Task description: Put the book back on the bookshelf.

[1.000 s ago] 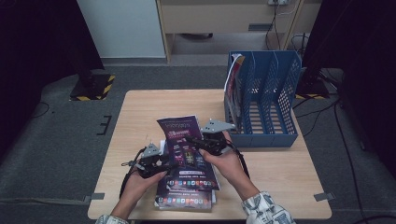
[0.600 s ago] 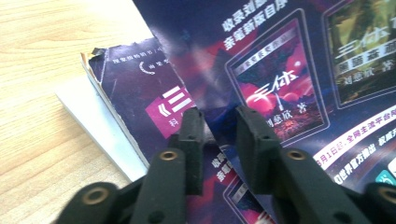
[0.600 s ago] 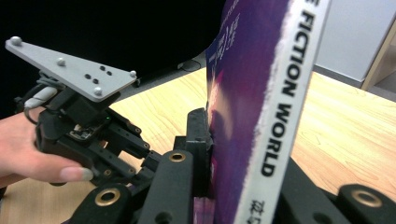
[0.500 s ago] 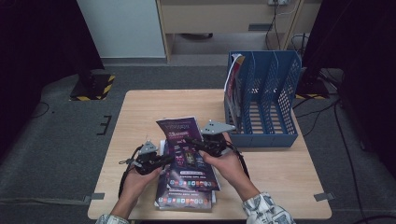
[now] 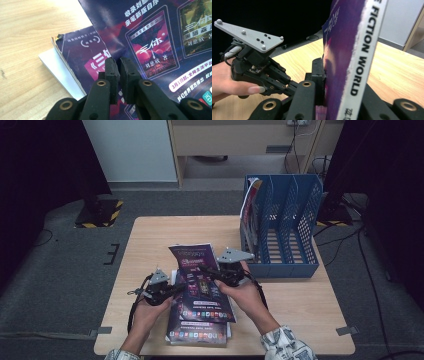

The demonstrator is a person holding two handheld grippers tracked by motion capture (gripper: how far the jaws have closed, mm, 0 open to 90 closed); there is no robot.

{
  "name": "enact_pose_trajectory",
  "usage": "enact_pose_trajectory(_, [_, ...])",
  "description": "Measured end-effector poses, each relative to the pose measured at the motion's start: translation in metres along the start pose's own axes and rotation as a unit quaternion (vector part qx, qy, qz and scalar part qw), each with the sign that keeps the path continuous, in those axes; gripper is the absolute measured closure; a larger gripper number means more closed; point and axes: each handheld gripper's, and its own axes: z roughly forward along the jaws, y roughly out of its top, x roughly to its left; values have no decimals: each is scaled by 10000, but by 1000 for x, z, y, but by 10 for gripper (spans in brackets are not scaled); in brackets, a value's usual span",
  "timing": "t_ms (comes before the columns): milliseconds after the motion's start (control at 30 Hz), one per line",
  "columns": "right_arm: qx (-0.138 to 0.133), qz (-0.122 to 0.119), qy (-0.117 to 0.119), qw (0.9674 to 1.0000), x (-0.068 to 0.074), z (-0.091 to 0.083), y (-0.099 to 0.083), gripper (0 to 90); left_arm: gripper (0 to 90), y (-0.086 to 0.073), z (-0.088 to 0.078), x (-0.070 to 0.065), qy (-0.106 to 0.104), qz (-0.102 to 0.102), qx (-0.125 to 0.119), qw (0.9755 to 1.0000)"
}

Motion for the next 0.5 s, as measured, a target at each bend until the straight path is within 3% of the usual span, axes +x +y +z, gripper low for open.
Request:
enact_pose_trajectory(367, [-18, 27, 84, 10000, -3, -4, 2, 806, 855, 5, -6, -2, 267, 207, -154, 9993])
enact_pose_trajectory(500, [-1, 54, 266, 9996, -2, -4, 2, 793, 855, 6, -6, -5, 344, 290, -142, 9989])
